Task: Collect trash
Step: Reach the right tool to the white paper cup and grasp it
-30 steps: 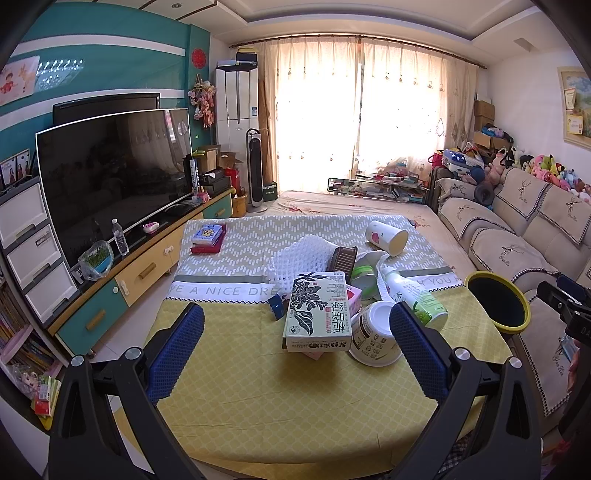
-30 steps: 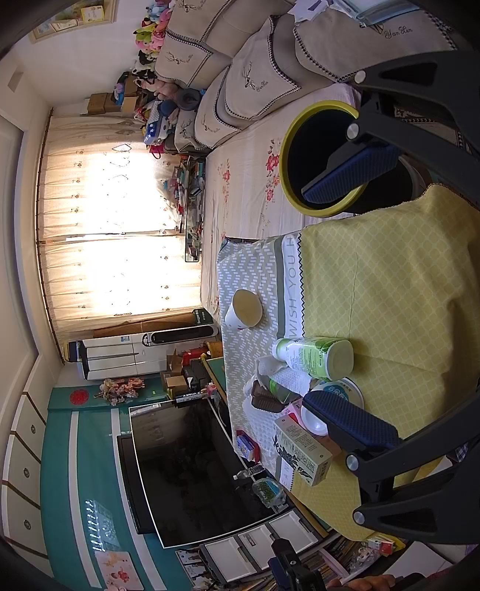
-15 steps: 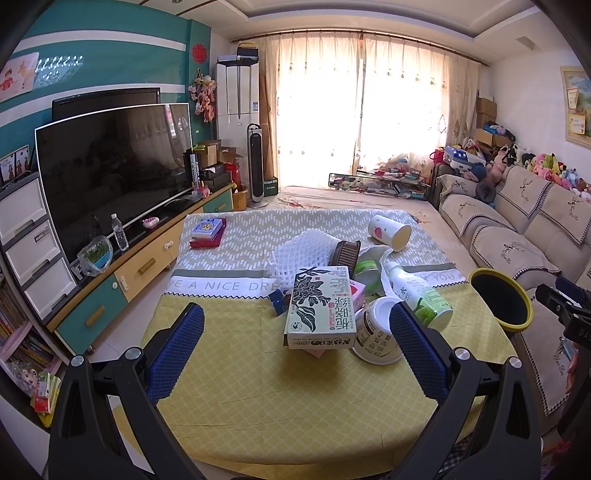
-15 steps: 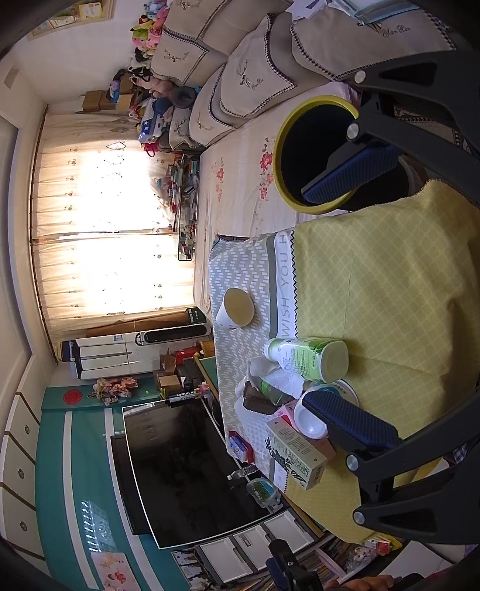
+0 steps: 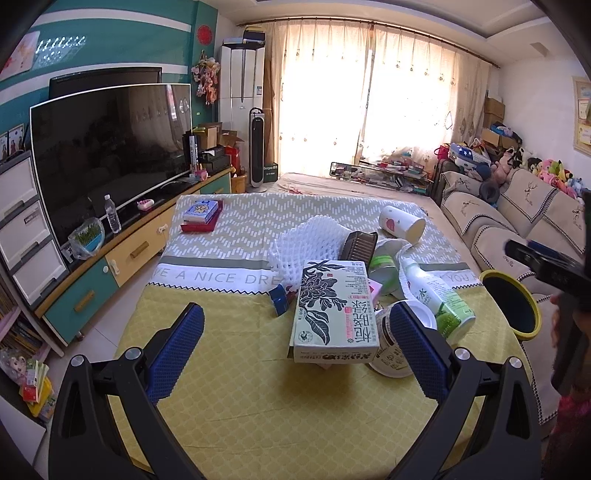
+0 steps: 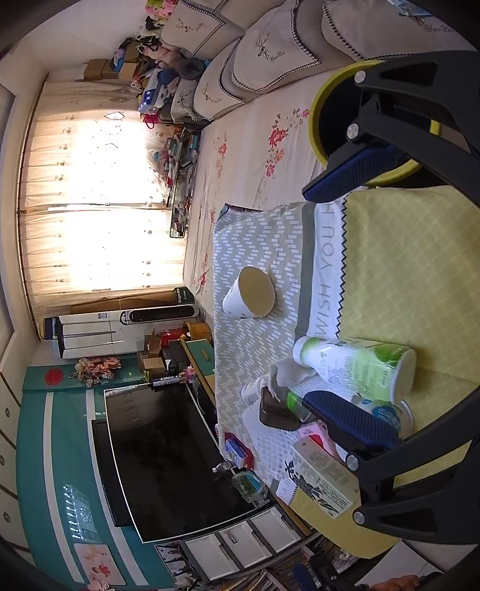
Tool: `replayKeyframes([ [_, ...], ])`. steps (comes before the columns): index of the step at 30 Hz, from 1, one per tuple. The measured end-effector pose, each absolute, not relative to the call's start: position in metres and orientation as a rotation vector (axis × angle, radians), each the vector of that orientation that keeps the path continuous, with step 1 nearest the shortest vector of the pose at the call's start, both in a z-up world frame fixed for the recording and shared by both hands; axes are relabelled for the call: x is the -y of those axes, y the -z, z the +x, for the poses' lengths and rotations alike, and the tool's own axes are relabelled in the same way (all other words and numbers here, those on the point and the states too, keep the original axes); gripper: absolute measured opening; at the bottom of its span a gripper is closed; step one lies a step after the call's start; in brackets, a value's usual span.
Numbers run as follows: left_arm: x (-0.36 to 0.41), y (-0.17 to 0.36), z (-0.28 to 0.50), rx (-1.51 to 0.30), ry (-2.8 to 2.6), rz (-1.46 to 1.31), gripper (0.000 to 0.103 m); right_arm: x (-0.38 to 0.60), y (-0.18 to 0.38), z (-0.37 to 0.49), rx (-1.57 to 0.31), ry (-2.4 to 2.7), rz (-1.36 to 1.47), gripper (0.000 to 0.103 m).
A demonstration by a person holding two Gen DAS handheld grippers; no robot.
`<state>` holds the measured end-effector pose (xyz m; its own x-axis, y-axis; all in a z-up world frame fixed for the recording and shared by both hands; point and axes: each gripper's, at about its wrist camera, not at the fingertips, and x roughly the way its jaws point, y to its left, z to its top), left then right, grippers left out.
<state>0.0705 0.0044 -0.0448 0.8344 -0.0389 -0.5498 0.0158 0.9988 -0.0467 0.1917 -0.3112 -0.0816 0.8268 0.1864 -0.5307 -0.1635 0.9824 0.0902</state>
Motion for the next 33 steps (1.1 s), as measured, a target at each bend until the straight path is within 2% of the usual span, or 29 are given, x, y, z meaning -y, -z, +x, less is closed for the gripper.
replayKeyframes([
  [1,-0.005,0.045,0.073,-0.581,0.028,-0.038,0.099,0.311,0.085,0.205,-0.576,-0.198,0.039,0.096],
  [3,-0.006,0.046,0.078,-0.579,0.021,-0.03,0.099,0.31,0.094,0.234,-0.603,-0.177,0.018,0.085],
  [5,-0.006,0.046,0.084,-0.579,0.015,-0.027,0.099,0.312,0.104,0.263,-0.637,-0.163,0.008,0.069],
  [13,-0.016,0.051,0.112,-0.596,-0.002,-0.038,0.099,0.328,0.145,0.366,-0.789,-0.127,0.06,0.044],
  [25,-0.017,0.063,0.143,-0.615,-0.002,-0.03,0.099,0.317,0.168,0.434,-0.848,-0.168,0.074,0.034],
  [27,-0.017,0.064,0.147,-0.616,0.001,-0.034,0.099,0.316,0.171,0.439,-0.858,-0.17,0.079,0.027],
  [28,-0.018,0.065,0.147,-0.616,0.002,-0.035,0.099,0.315,0.171,0.44,-0.861,-0.173,0.079,0.018],
  [32,-0.016,0.068,0.147,-0.619,0.007,-0.031,0.099,0.314,0.165,0.432,-0.837,-0.193,0.09,0.004],
  [33,-0.015,0.068,0.147,-0.619,0.009,-0.032,0.099,0.314,0.162,0.429,-0.834,-0.191,0.096,0.004],
])
